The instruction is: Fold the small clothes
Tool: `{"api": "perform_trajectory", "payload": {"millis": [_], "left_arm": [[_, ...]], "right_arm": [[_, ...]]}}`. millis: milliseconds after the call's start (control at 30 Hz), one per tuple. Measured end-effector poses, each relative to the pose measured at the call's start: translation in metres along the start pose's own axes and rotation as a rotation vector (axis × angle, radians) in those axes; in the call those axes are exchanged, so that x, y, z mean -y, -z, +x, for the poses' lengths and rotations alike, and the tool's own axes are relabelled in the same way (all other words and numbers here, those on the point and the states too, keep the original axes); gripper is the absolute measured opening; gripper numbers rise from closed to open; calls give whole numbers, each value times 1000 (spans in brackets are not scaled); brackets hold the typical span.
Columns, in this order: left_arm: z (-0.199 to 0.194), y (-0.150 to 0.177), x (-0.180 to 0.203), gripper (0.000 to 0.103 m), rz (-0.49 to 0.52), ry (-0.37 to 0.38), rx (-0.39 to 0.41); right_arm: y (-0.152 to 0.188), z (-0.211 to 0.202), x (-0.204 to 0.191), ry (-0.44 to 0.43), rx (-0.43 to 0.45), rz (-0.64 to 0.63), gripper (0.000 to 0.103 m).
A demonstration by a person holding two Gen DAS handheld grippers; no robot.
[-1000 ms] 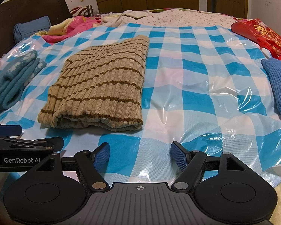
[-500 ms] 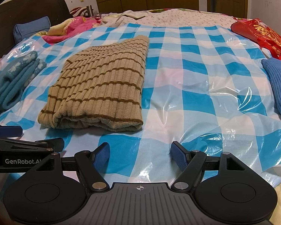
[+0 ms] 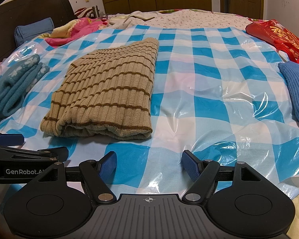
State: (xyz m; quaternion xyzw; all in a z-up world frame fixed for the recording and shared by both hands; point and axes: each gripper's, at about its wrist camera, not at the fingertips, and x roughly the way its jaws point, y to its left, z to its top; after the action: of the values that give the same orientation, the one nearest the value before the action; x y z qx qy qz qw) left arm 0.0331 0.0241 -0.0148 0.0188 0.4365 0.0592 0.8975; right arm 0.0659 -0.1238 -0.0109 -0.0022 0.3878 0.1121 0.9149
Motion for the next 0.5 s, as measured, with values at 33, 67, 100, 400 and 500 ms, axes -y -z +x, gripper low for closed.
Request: {"api": "perform_trajectory", "payload": {"millis": [33, 67, 100, 400, 500], "left_arm": [[0, 0, 0, 103, 0, 0, -1], [1, 0, 0, 103, 1, 0, -2], [1, 0, 0, 103, 2, 0, -2], [2, 0, 0, 103, 3, 0, -9], [2, 0, 0, 103, 4, -1, -8]], "right_arm": [[0, 0, 0, 0, 0, 0, 74], [0, 0, 0, 0, 0, 1, 74], [0, 0, 0, 0, 0, 1, 74], [0, 0, 0, 0, 0, 0, 74], [0, 0, 0, 0, -1, 0, 74]]}}
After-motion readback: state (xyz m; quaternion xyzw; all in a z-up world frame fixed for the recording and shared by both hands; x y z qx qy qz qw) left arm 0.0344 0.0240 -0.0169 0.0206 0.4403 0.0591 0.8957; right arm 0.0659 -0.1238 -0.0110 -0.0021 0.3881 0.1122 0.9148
